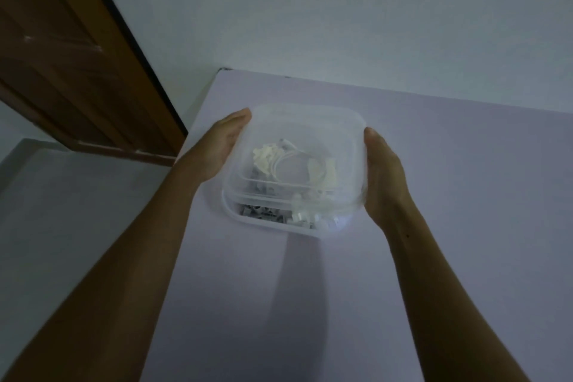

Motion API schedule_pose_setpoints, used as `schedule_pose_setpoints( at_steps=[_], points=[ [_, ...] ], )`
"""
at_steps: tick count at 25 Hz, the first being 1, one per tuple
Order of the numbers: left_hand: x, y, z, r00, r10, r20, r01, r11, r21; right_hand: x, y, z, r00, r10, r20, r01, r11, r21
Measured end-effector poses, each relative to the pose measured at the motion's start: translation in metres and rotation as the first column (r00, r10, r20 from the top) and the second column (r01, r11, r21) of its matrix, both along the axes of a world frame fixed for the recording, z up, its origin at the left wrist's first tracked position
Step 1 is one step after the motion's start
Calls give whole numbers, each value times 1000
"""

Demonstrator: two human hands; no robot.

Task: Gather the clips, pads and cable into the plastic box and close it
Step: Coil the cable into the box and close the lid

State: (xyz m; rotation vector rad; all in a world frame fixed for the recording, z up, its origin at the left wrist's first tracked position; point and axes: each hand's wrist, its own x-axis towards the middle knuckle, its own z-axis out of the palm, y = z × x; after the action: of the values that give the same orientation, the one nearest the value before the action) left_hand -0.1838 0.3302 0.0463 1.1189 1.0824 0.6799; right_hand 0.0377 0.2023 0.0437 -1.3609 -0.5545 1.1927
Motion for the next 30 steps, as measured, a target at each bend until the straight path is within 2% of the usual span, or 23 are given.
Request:
schedule_pose_setpoints(
  at_steps=[2, 5, 8, 10, 14, 17, 19, 21, 25, 30],
  points=[
    [2, -11, -4, 998, 36, -44, -32, 997, 75, -12, -9, -8, 991, 46, 129, -43, 999, -33],
    [-2, -19, -12, 977, -14, -215, 54, 981, 185, -27, -20, -20, 939, 70, 335, -46, 996, -79],
    [-3, -27, -24, 905, -26, -426, 167, 940, 298, -31, -23, -29, 872, 73, 485, -37, 996, -84],
    [-2, -32, -28, 857, 10, -514, 207, 909, 362, -32, -23, -35, 808, 87, 583, -38, 995, -96],
    [-2, -38, -35, 804, 129, -581, 219, 844, 490, -36, -23, -40, 637, 155, 755, -69, 987, -145],
    [-3, -41, -41, 763, 155, -628, 272, 804, 529, -36, -23, -48, 504, 179, 845, -49, 983, -179],
    [-3, -41, -43, 754, 156, -638, 292, 791, 538, -36, -24, -52, 454, 193, 870, -38, 980, -198],
    [-3, -36, -41, 750, 133, -648, 307, 798, 519, -37, -23, -53, 460, 198, 866, -31, 978, -206],
    [-6, -26, -32, 734, 100, -672, 350, 792, 500, -34, -20, -38, 600, 169, 782, -40, 983, -182],
    [-2, -25, -29, 751, 123, -649, 292, 819, 494, -25, -12, -23, 743, 135, 656, 9, 978, -211]
  ],
)
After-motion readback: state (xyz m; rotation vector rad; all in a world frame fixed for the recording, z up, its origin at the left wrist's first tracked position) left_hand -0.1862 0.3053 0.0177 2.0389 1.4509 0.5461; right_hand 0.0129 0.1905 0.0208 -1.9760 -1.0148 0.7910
